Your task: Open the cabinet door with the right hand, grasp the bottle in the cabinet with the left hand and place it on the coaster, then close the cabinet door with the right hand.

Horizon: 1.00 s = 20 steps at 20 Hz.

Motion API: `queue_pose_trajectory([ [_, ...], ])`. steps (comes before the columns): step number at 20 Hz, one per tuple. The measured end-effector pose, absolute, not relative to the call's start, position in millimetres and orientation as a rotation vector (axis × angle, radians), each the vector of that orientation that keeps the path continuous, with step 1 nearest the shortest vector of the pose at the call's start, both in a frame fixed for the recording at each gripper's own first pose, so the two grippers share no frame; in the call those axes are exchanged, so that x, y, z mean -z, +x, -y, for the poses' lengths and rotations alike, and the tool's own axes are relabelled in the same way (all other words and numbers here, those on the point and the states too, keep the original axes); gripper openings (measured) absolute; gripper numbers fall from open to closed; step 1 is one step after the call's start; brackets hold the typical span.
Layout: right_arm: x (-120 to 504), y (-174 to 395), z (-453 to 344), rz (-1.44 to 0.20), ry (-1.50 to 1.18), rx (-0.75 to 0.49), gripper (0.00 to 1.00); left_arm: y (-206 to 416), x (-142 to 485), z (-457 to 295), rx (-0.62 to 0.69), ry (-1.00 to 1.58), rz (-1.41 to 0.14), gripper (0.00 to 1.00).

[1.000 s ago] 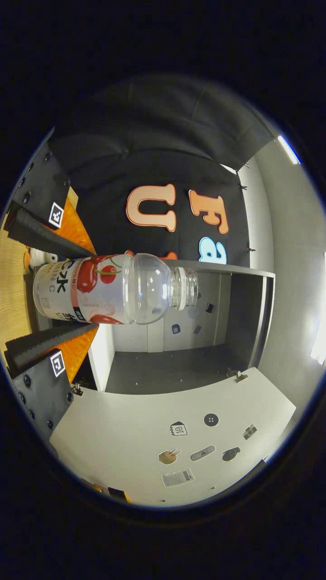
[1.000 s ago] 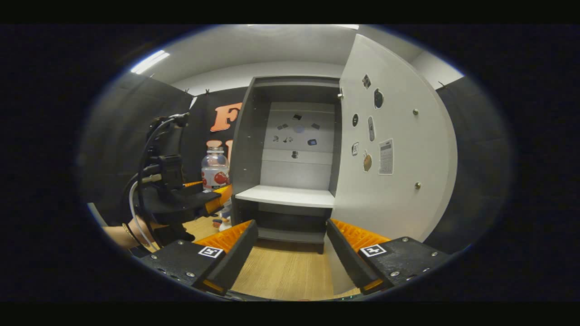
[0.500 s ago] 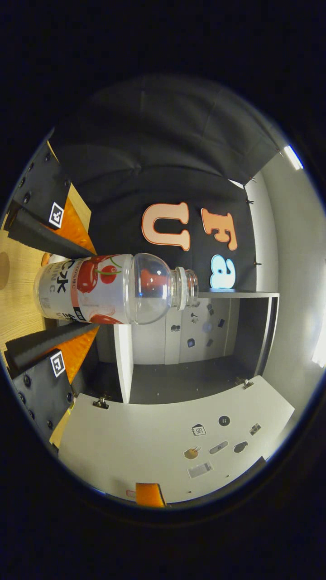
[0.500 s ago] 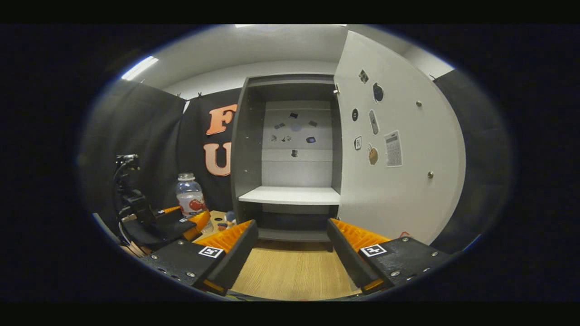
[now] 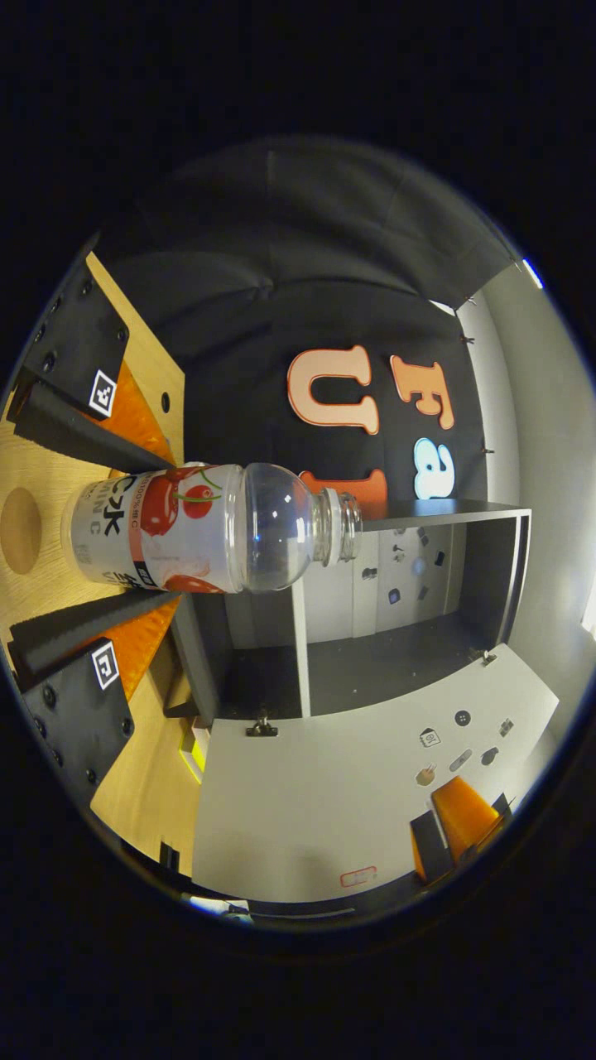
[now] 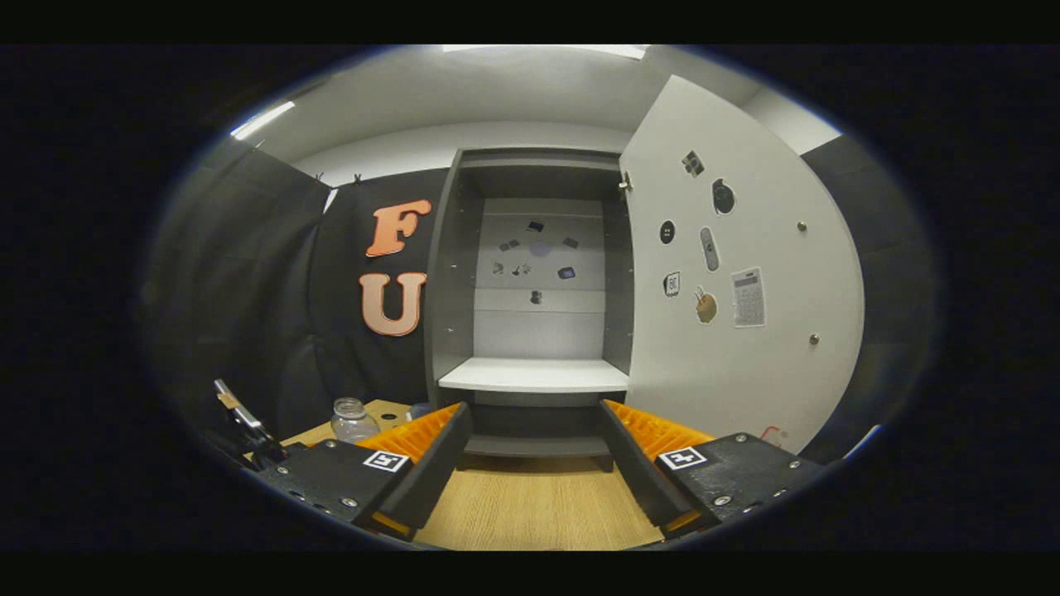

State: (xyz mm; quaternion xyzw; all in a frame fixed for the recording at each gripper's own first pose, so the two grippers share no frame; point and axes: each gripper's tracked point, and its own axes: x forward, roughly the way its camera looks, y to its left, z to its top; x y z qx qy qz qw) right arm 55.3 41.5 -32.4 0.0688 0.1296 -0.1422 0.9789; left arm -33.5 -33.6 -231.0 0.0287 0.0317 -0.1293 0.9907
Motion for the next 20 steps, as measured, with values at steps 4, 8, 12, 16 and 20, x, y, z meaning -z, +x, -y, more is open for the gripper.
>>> queue_pose_trajectory([
  [4,38,66,-58,-0.270,0.173,0.297,0.94,-33,276,21,0.257,0.040,-0.100,0.84],
  [8,59,72,-71,-0.348,0.125,0.286,0.94,-40,321,20,0.265,0.039,-0.161,0.83],
  [12,65,77,-86,-0.371,0.131,0.271,0.94,-51,351,21,0.273,0.021,-0.242,0.83],
  [16,63,77,-90,-0.369,0.127,0.264,0.94,-50,356,14,0.277,0.038,-0.264,0.83],
  [20,68,75,-95,-0.389,0.134,0.256,0.94,-54,356,11,0.271,0.032,-0.277,0.84],
])
